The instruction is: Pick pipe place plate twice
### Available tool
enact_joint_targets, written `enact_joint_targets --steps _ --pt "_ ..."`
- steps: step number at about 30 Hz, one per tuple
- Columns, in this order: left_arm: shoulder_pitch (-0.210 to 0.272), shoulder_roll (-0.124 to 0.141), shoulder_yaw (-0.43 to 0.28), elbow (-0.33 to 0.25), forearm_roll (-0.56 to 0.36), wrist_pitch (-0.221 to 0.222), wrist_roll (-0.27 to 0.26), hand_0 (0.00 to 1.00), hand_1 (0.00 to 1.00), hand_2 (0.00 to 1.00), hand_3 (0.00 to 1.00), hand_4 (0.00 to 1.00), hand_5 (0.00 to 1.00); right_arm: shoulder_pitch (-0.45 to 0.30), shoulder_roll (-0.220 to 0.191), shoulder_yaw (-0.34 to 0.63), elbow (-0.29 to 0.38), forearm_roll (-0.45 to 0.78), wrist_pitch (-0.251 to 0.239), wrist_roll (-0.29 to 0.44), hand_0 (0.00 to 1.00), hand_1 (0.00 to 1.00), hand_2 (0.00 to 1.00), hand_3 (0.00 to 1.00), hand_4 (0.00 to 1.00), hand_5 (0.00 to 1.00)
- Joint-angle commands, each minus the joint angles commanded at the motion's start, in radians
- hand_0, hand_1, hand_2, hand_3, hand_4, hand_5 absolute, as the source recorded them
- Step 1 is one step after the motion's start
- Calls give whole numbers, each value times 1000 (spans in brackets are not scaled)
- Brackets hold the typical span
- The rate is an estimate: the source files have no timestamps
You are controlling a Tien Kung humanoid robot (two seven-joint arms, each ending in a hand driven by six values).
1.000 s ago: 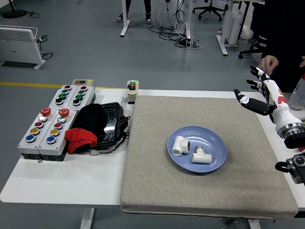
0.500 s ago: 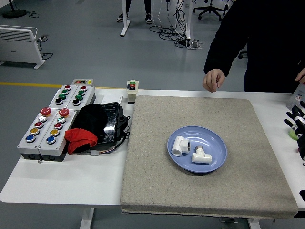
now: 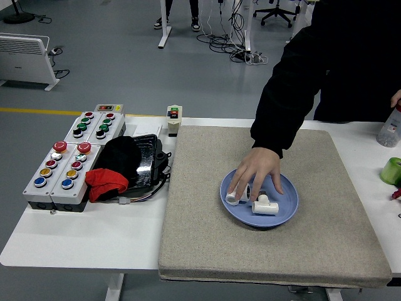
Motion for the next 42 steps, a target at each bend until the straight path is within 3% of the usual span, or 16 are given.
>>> enact_joint_targets --steps 42 --pt "-11 0 17 1 -3 -2 2 701 690 719 674 355 998 27 2 -7 42 61 -27 -62 798 760 848 843 539 494"
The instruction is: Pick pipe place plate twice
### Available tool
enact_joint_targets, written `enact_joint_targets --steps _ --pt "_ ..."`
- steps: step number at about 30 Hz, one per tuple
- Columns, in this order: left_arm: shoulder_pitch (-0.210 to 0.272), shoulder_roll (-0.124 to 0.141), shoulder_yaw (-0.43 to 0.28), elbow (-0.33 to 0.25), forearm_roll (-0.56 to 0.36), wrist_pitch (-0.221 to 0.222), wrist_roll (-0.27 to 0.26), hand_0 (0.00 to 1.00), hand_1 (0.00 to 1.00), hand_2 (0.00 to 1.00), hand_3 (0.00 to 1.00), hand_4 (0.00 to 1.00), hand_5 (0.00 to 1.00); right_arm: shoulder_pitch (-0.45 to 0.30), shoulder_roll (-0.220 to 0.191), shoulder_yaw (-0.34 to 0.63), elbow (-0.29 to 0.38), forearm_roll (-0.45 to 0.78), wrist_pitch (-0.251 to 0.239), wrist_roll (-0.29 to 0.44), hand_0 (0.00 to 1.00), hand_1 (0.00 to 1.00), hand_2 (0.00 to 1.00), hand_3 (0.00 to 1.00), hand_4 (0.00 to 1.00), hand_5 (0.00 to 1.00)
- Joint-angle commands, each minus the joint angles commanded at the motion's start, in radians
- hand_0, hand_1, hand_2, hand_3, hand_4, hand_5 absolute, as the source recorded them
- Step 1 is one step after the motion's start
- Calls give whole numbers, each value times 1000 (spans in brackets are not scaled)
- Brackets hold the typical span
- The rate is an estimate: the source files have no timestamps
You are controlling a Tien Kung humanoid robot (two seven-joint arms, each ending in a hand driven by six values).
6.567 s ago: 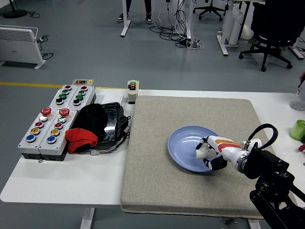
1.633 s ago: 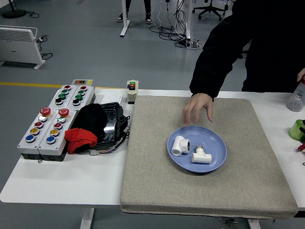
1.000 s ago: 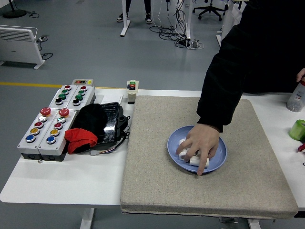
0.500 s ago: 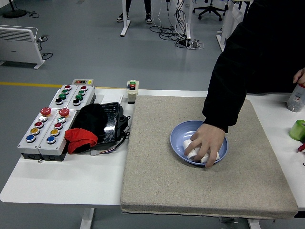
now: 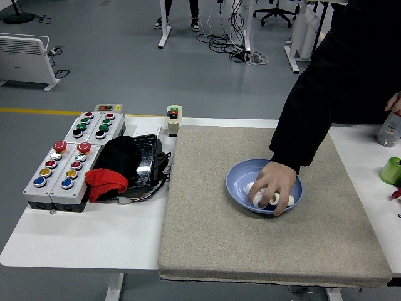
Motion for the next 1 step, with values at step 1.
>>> enact_joint_targets --steps 1 --pt "0 0 0 0 0 0 0 701 690 719 674 355 998 0 1 0 0 0 -1 0 798 760 848 843 539 494"
